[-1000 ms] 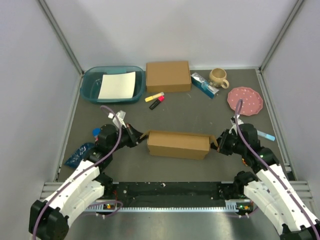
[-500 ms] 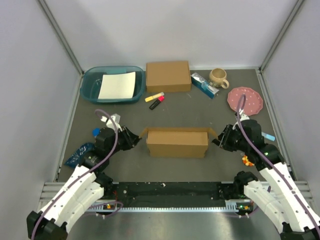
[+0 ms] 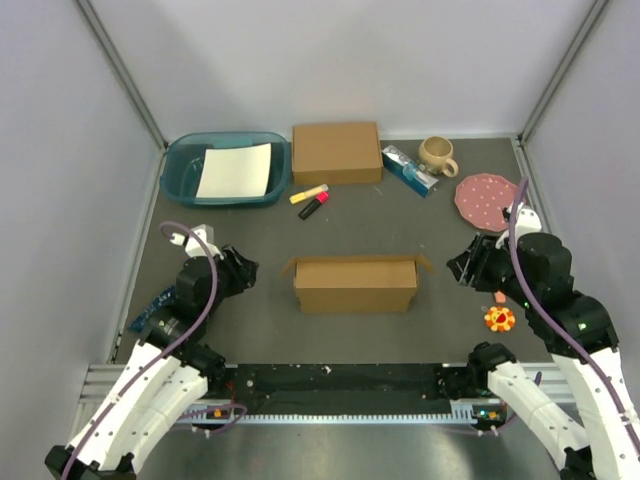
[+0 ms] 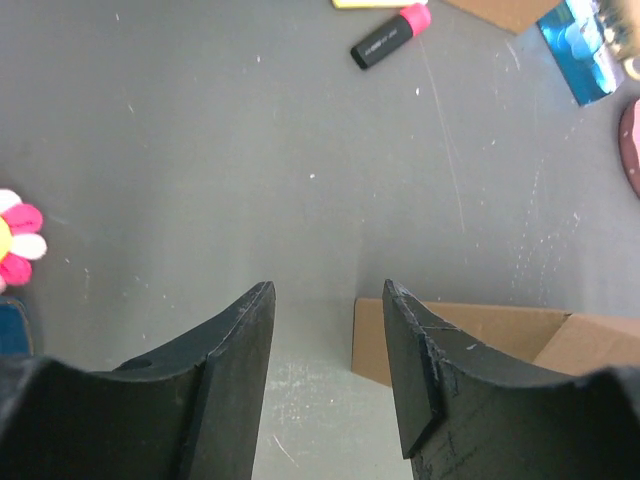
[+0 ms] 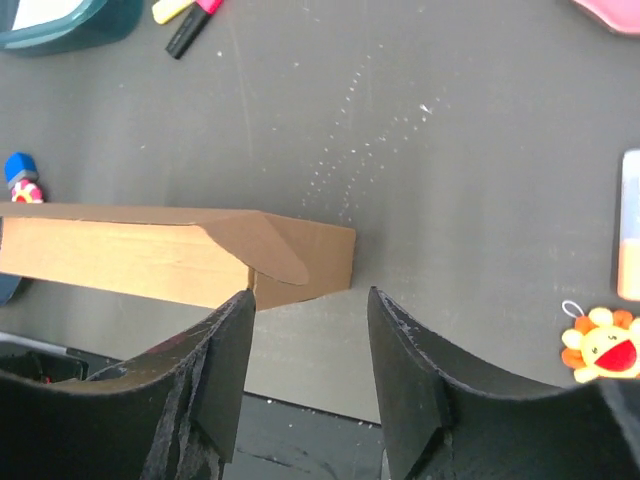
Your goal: Fold the paper box
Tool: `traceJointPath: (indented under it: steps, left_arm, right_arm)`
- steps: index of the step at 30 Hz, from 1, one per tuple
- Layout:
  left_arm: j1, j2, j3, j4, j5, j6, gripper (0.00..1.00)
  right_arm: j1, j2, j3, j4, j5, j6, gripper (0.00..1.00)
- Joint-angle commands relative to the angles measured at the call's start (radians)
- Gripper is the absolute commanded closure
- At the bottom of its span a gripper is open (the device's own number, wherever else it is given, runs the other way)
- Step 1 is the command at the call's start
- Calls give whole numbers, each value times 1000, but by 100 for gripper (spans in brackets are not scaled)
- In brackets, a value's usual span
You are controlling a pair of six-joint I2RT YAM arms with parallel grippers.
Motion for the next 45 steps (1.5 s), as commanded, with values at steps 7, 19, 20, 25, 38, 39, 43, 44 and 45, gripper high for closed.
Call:
traceJointPath:
  steps: [7, 19, 20, 25, 38, 39, 43, 44, 45]
  left_arm:
    - [-1, -13, 151, 3, -65, 54, 46]
    - [-3, -30, 203, 5, -33, 65, 45]
    - [-1, -30, 203, 11, -27, 65, 45]
    - [-1, -39, 193, 45, 67, 83, 46]
    - [-3, -48, 154, 128, 237, 114, 46]
    - [-3, -45, 156, 128, 251, 126, 46]
    - [-1, -24, 156, 140, 347, 171, 45]
    - [-1, -21, 156, 140, 370, 180, 45]
    - [-1, -17, 150, 141, 413, 194, 45]
  right_arm:
    - [13, 65, -15, 104, -189, -173, 46]
    - [14, 169, -36, 171, -247, -211, 42]
    - [13, 177, -41, 179, -249, -213, 43]
    - [14, 208, -55, 214, -266, -205, 53]
    - [14, 186, -79, 233, -281, -197, 76]
    - [14, 185, -81, 233, -284, -199, 77]
    - [14, 185, -87, 236, -290, -193, 78]
    - [13, 185, -87, 236, -290, -191, 78]
    - [14, 185, -87, 236, -292, -191, 78]
